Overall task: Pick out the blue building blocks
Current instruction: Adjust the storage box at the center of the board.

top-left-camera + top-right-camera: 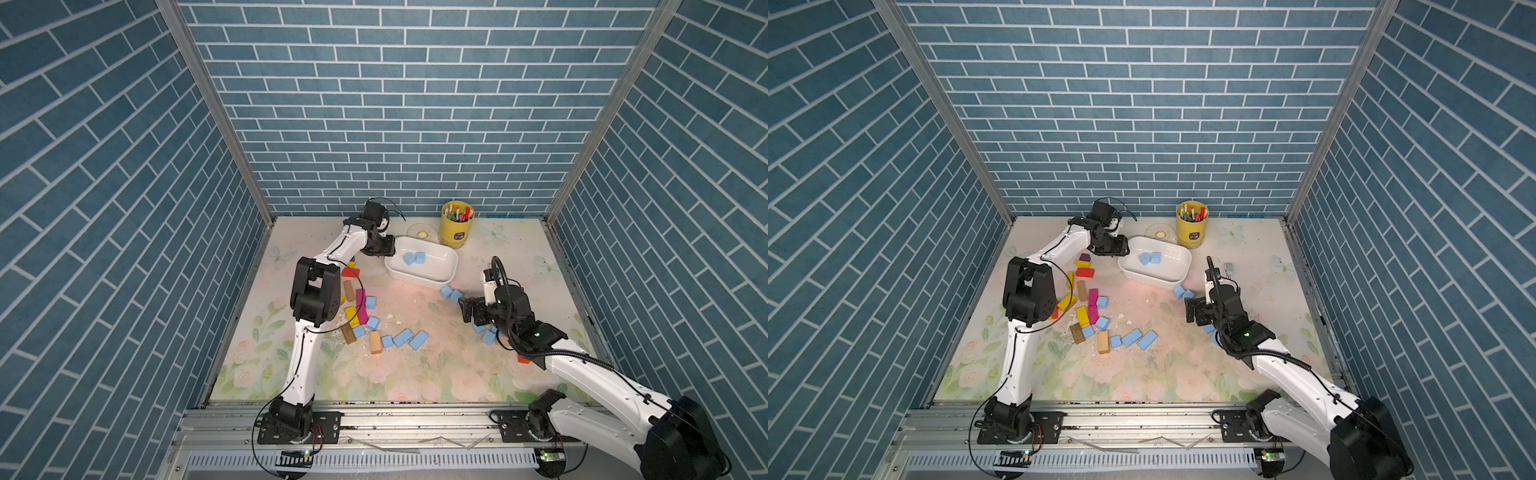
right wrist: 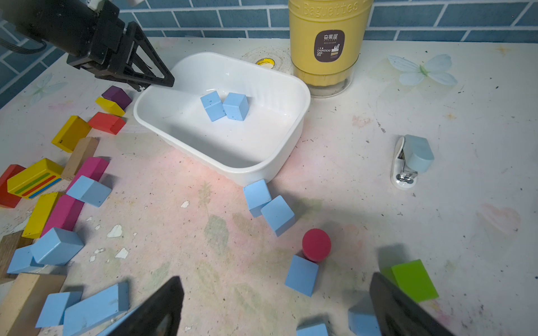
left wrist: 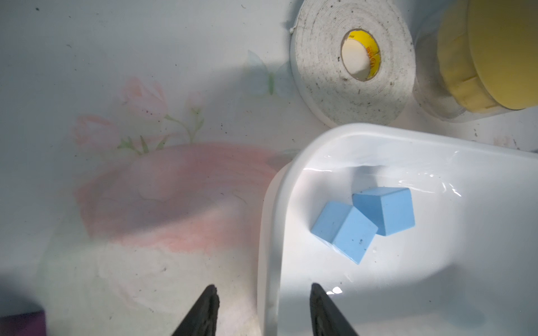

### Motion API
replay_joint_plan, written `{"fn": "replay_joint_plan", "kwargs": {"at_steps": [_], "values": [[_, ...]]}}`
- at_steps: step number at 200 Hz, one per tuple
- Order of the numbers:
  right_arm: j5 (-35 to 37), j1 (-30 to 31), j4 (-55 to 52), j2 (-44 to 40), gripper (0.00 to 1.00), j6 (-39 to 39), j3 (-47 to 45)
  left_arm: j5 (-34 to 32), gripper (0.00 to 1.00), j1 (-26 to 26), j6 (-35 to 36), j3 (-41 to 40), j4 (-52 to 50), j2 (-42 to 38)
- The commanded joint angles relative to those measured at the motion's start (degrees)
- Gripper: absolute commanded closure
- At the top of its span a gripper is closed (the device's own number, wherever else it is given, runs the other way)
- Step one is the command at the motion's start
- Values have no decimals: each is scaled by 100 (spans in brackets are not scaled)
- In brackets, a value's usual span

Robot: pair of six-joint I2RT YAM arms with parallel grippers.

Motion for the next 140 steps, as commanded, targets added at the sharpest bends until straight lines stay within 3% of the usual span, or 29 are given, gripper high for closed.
{"fn": "replay_joint_plan", "kwargs": {"at_steps": [1,42,140], "values": [[-42,-24,-41,37,1,74,122,-161,54,-36,-19,266,-107,132],[-34,-24,-47,44,1,65,126,-407,71,-71,-62,221,-107,160],[-26,-27,-86,29,1,62,152,-865,93,-154,-71,-277,32,-276]]}}
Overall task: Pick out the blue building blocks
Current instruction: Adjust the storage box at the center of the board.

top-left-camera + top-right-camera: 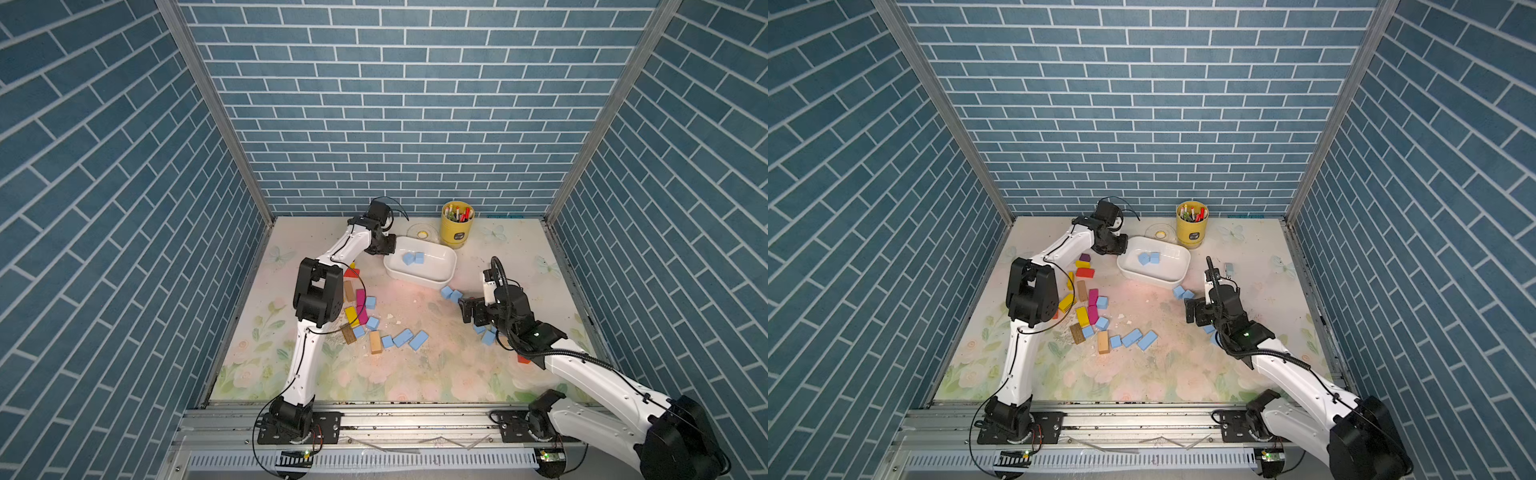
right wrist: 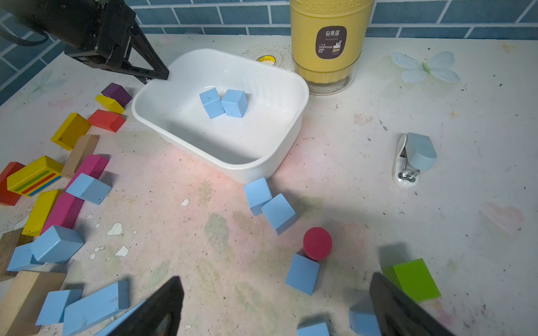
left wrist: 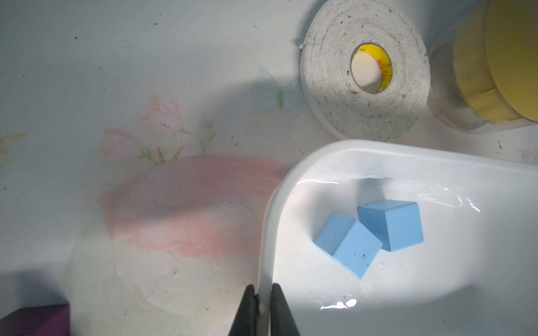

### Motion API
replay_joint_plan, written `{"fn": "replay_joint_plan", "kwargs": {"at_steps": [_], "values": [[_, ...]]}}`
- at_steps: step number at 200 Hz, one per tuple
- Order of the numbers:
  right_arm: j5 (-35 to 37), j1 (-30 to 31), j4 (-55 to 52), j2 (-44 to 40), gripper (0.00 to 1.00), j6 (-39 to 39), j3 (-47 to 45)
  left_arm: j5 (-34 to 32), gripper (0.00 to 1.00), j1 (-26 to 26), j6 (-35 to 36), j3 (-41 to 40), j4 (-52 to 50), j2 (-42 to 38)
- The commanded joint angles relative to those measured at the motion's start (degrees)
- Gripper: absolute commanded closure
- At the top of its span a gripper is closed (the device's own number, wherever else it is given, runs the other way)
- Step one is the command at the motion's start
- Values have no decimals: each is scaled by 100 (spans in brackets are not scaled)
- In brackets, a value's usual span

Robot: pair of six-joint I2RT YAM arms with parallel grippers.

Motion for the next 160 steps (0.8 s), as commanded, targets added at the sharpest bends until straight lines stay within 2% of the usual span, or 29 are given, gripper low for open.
{"fn": "replay_joint_plan", "kwargs": {"at_steps": [1,30,99,123,160], "values": [[-10,-27,-72,24,1,59,152,-308,93,-5,-1,-308,-9,-282],[-17,-28,-87,16,1,56,152,-564,96,-12,-26,-939,264,-837],[-36,-27,-84,5,1,87,143,-1161,96,-12,-248,-3097,1147,-2515],[50,-27,-48,-12,1,143,99,-1129,95,-9,-329,-3599,1411,-2767],[259,-23,-17,-107,1,266,19,-923,90,-6,-531,-3893,1562,-2784]]}}
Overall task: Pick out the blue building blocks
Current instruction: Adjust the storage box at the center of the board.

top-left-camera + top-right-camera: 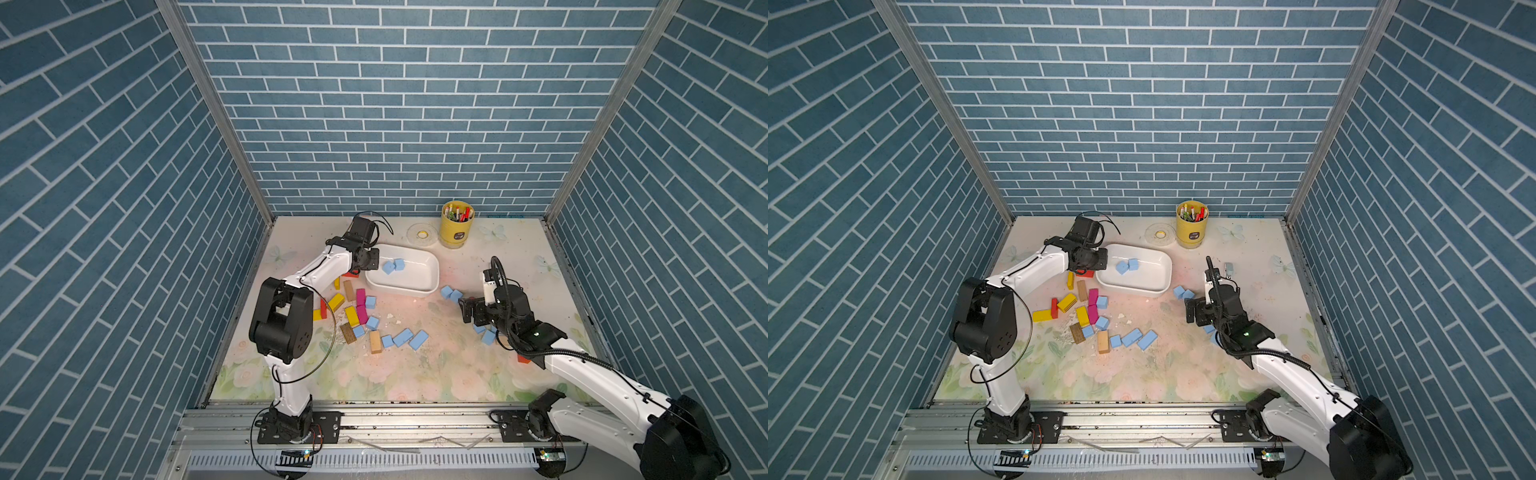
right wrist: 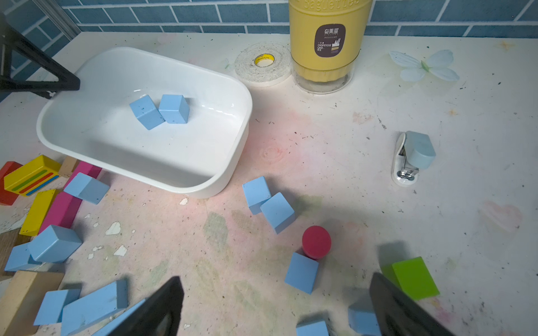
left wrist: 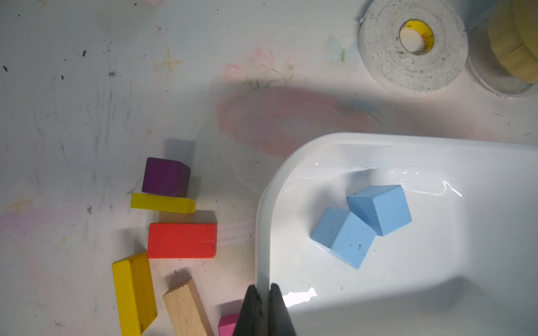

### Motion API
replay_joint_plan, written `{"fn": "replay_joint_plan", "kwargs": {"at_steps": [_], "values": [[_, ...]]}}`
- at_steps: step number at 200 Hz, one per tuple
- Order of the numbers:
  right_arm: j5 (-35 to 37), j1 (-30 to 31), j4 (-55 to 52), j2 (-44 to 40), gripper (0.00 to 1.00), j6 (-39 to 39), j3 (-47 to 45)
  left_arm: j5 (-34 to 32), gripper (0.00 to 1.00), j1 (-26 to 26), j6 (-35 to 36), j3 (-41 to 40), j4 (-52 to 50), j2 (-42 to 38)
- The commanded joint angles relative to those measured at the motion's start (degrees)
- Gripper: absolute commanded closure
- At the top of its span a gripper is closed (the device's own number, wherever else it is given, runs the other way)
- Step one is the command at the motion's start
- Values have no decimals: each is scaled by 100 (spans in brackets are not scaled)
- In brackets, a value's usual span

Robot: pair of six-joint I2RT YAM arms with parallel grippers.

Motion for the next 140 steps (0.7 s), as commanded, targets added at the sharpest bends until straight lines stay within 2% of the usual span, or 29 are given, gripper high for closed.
{"fn": "replay_joint_plan", "kwargs": {"at_steps": [1,27,44,61,79,102,140], "values": [[206,-25,5,-108,1,207,19,104,90,4,-215,-174,267,-30],[314,-23,37,-163,1,273,-35,228,83,-2,-375,-314,383,-18],[423,-33,17,-154,1,345,-33,222,72,-2,-411,-339,380,-87],[572,-41,-2,-164,1,454,-54,201,68,4,-373,-356,334,-279],[643,-69,-6,-169,1,567,-84,201,55,-1,-356,-394,256,-622],[634,-85,-54,-187,1,573,-59,264,49,6,-354,-592,162,-1350],[403,-106,-156,-107,3,532,21,412,32,13,-288,-1125,-192,-2882]]}}
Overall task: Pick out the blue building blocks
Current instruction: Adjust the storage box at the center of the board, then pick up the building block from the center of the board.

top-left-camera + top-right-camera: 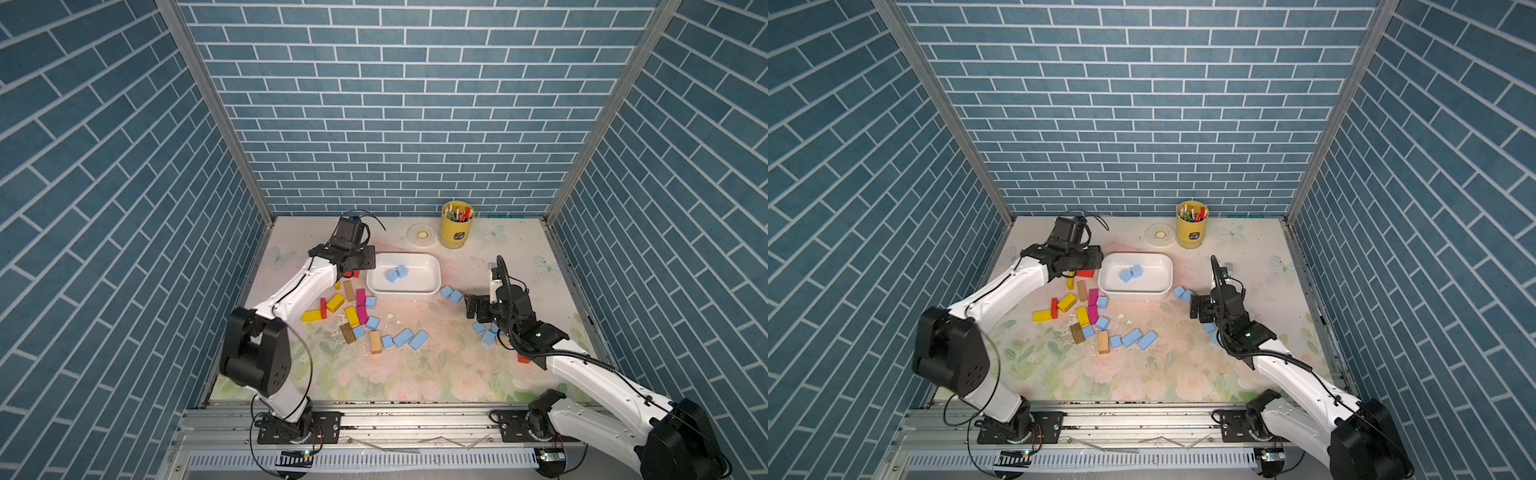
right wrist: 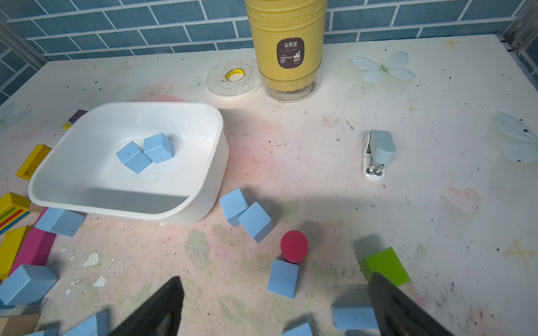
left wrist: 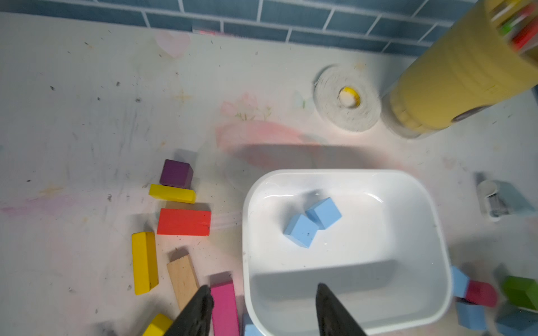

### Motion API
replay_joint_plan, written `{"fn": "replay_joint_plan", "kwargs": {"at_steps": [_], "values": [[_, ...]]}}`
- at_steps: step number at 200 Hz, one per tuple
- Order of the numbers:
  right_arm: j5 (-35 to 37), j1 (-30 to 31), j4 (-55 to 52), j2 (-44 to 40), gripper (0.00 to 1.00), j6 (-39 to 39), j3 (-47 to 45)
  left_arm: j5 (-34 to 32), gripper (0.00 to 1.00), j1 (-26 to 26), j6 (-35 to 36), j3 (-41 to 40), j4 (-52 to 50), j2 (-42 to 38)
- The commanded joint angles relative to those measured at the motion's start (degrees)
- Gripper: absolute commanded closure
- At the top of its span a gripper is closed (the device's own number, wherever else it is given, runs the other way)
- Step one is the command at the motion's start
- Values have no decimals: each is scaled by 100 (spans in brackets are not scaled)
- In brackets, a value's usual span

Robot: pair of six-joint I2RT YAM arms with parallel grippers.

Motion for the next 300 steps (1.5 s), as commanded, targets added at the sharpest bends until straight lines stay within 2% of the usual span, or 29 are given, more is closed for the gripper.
{"fn": "replay_joint_plan", "kwargs": {"at_steps": [1,23,42,68,107,154,192,224,300], "values": [[-48,-39,-150,-20,3,137,42,134,32,7,85,-291,-373,-826],[-133,-60,-349,160,3,138,198,290,21,3,270,-546,-794,-1662],[26,-90,-595,288,4,151,353,292,1,5,489,-743,-1250,-2335],[460,-232,-1421,336,4,379,698,495,1,8,796,-1243,-1534,-3285],[638,-569,-2501,315,5,736,889,941,1,9,1187,-2152,-1304,-4449],[132,-1045,-3283,815,3,668,1254,1406,1,4,1418,-2920,-926,-5169],[-532,-1336,-3422,1537,3,440,1537,1099,1,11,1281,-3217,-1001,-5545],[-1022,-1531,-3505,2015,3,181,1771,1205,1,3,1181,-3371,-1074,-5827],[-1356,-1788,-3575,2502,3,-415,2049,1315,1,10,1092,-3573,-971,-5908]]}}
